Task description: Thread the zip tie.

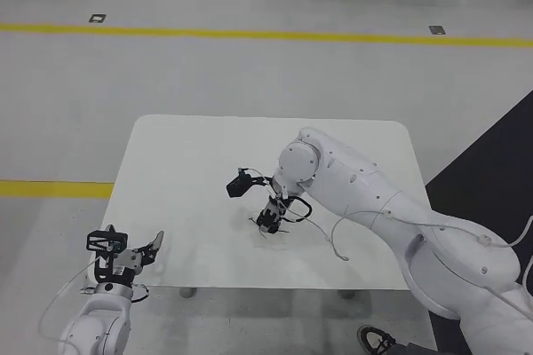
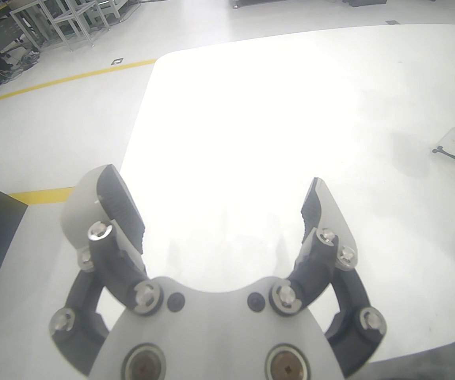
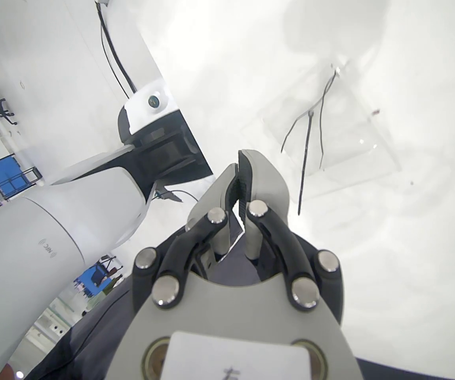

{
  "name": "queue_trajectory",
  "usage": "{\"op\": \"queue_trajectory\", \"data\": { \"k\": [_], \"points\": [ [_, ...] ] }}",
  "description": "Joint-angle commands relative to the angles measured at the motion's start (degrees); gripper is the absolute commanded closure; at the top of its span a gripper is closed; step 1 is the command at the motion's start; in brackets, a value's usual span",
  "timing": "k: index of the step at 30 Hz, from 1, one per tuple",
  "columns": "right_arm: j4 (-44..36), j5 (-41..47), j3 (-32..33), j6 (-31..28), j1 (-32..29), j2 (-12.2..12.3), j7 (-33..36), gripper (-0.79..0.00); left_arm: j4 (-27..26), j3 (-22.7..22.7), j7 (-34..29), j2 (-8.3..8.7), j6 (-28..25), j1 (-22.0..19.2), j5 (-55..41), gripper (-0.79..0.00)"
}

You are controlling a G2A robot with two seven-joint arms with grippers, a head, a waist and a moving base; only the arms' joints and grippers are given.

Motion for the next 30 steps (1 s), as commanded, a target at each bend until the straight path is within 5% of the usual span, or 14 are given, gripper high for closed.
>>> {"op": "queue_trajectory", "data": {
  "k": [1,9,30],
  "points": [
    [-0.2,-0.2,0.0,0.4,-0.2,0.3,0.4,-0.006,0.0,0.0,0.0,0.0,0.0,0.0,0.0,-0.785],
    [1.4,-3.2,0.0,0.9,0.1,-0.3,0.9,-0.175,0.0,0.0,0.0,0.0,0.0,0.0,0.0,-0.785],
    [10.6,-12.8,0.0,-2.0,-0.9,-7.3,-2.0,-0.191,0.0,0.0,0.0,0.0,0.0,0.0,0.0,-0.785]
  ]
}}
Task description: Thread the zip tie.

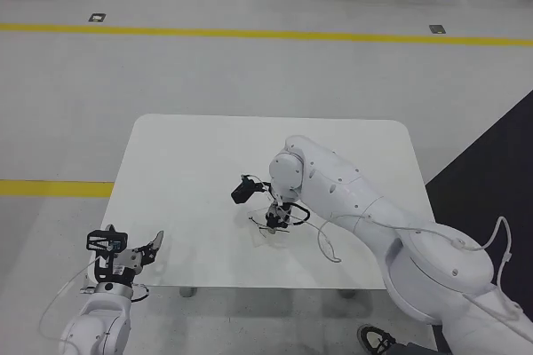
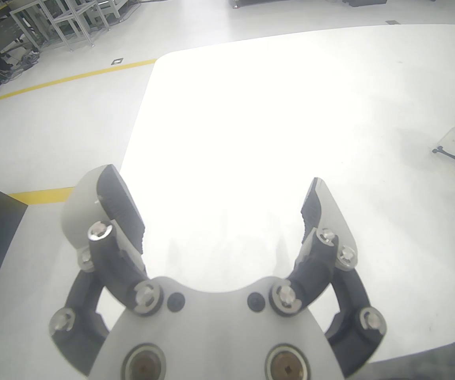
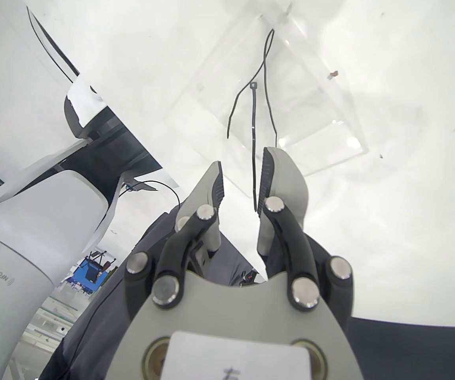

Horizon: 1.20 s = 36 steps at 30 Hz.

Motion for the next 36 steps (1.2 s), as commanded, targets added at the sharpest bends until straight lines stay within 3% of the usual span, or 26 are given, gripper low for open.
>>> {"op": "queue_trajectory", "data": {
  "k": [1,22,26,27,36],
  "points": [
    [0.4,-1.5,0.0,-0.7,-0.1,-0.7,-0.7,-0.194,0.0,0.0,0.0,0.0,0.0,0.0,0.0,-0.785],
    [10.4,-7.5,0.0,-2.4,-1.5,-6.7,-2.4,-0.194,0.0,0.0,0.0,0.0,0.0,0.0,0.0,-0.785],
    [11.7,-7.6,0.0,-2.4,-1.4,-7.4,-2.4,-0.099,0.0,0.0,0.0,0.0,0.0,0.0,0.0,-0.785],
    [11.9,-7.7,0.0,-2.4,-1.4,-7.6,-2.4,0.0,0.0,0.0,0.0,0.0,0.0,0.0,0.0,-0.785],
    [13.4,-3.2,0.0,-3.6,-0.4,-8.0,-3.6,0.0,0.0,0.0,0.0,0.0,0.0,0.0,0.0,-0.785]
  ]
}}
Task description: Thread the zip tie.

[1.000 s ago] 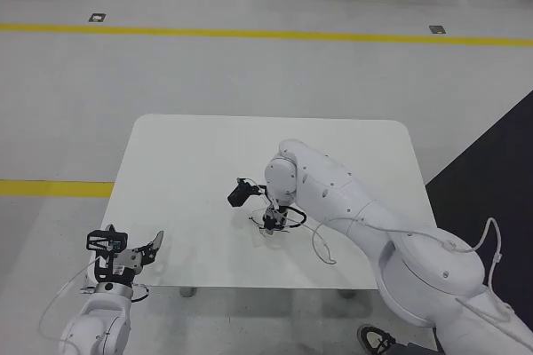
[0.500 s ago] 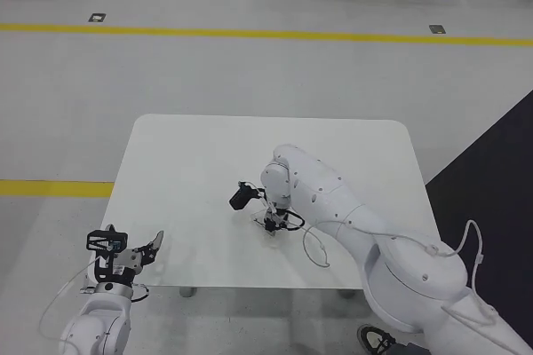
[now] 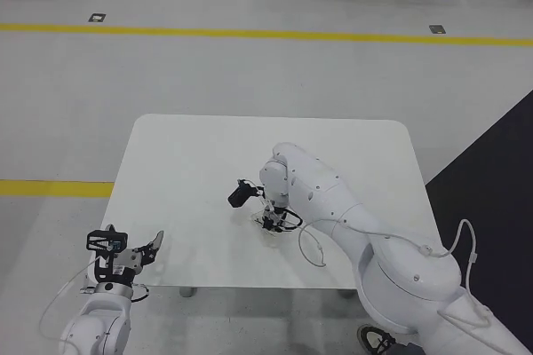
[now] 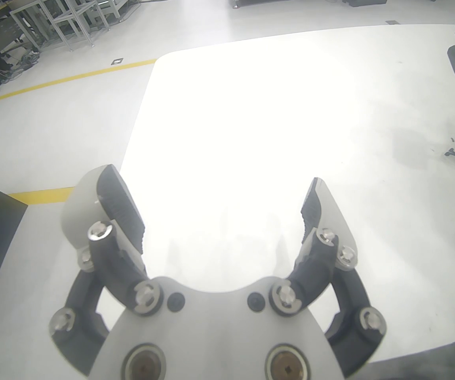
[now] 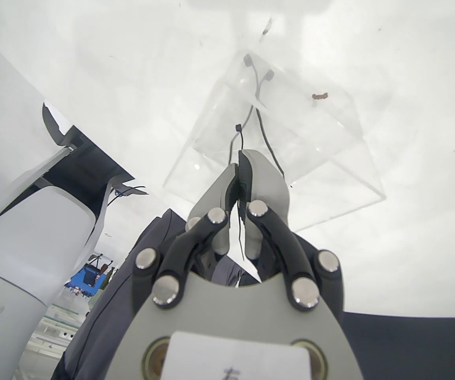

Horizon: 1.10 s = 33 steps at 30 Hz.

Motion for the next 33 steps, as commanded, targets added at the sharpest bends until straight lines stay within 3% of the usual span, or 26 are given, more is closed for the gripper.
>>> {"op": "queue_trajectory", "data": {
  "k": [1,6,12,31,33],
  "points": [
    [-0.3,1.8,0.0,-0.3,0.4,0.4,-0.3,0.0,0.0,0.0,0.0,0.0,0.0,0.0,0.0,-0.785],
    [-5.0,7.0,0.0,0.2,0.9,3.2,0.3,0.0,0.0,0.0,0.0,0.0,0.0,0.0,0.0,-0.785],
    [-18.3,16.5,0.0,-1.2,2.4,10.0,-1.1,0.0,0.0,0.0,0.0,0.0,0.0,0.0,0.0,-0.785],
    [-18.9,15.5,0.0,-0.8,1.5,10.0,-2.0,0.0,0.0,0.0,0.0,0.0,0.0,0.0,0.0,-0.785],
    [-21.7,17.9,0.6,-3.5,-0.4,10.1,-3.5,0.0,0.0,0.0,0.0,0.0,0.0,0.0,0.0,-0.785]
  ]
}}
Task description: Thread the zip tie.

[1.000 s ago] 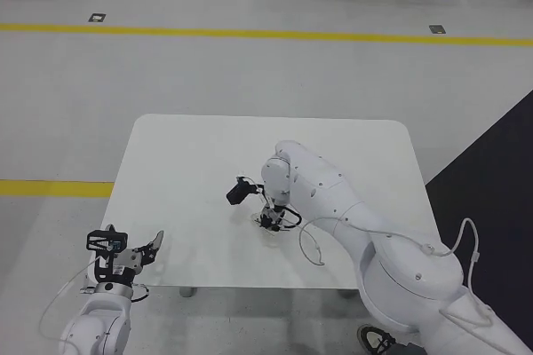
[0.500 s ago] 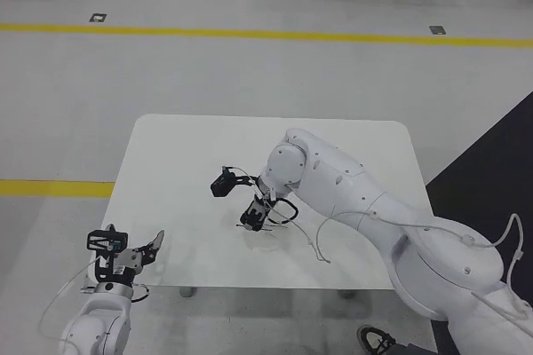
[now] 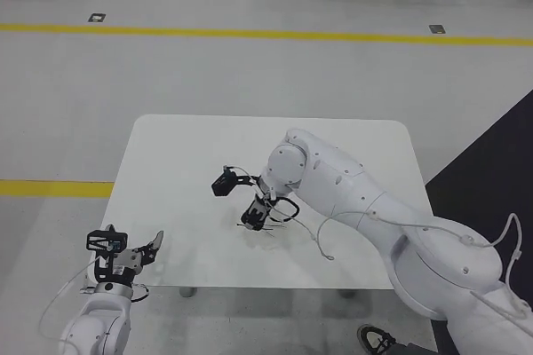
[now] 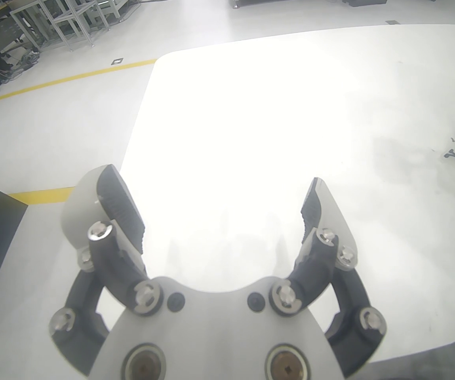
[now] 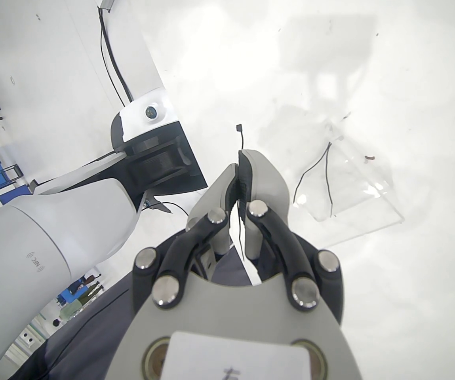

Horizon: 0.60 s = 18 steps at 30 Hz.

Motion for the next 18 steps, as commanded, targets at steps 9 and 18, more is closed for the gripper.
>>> {"op": "queue_trajectory", "data": {
  "k": [9,18],
  "points": [
    [-13.2,17.2,-0.2,-14.5,-1.9,7.8,-13.6,0.0,0.0,0.0,0.0,0.0,0.0,0.0,0.0,-0.785],
    [-13.2,17.2,-0.2,-14.5,-1.9,7.8,-13.6,0.0,0.0,0.0,0.0,0.0,0.0,0.0,0.0,-0.785]
  ]
}}
